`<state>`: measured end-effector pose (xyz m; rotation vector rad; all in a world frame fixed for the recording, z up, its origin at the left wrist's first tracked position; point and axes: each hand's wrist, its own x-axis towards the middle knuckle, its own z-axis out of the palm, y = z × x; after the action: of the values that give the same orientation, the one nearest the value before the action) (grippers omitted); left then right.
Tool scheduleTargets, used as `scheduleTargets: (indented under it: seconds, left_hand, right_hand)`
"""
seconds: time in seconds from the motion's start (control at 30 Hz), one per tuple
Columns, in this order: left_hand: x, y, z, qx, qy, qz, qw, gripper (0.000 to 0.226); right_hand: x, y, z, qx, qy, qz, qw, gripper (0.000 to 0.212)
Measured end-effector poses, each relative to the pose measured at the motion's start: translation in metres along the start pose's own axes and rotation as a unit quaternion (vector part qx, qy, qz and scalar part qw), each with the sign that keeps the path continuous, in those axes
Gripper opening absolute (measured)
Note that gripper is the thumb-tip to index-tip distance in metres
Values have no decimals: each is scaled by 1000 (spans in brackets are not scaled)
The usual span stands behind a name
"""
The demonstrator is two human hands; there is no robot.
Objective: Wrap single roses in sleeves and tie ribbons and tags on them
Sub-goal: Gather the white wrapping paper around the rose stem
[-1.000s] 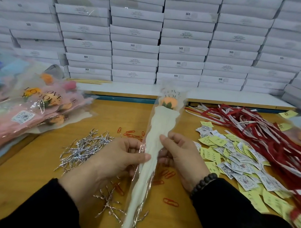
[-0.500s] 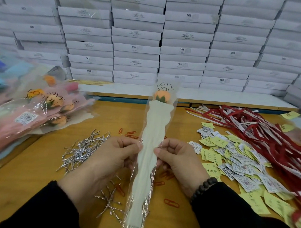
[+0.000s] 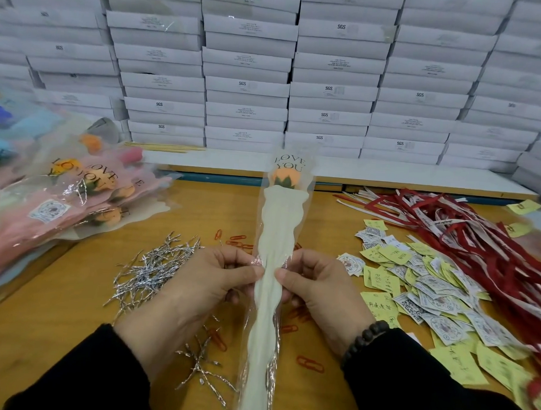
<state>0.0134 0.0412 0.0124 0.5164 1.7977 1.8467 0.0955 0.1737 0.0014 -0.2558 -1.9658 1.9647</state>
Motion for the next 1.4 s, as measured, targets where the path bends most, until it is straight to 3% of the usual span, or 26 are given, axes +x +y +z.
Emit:
scheduleTargets:
  seconds: [0.27, 0.57, 0.97, 1.4]
  left_hand:
    - [0, -1, -1, 3, -2, 1, 1000, 3]
    - [2, -3, 0, 0, 2, 10, 1000, 4]
    - [-1, -1, 2, 32, -24, 30, 999, 15]
    - [-3, 3, 2, 65, -11, 23, 998, 9]
  right_hand:
    - [0, 2, 0, -7, 12, -17, 1000, 10]
    - [-2, -4, 1, 8, 10, 3, 1000, 21]
    - [-1, -3, 1, -6, 13, 9, 1000, 9]
    - [-2, -1, 2, -37, 10, 1, 999, 4]
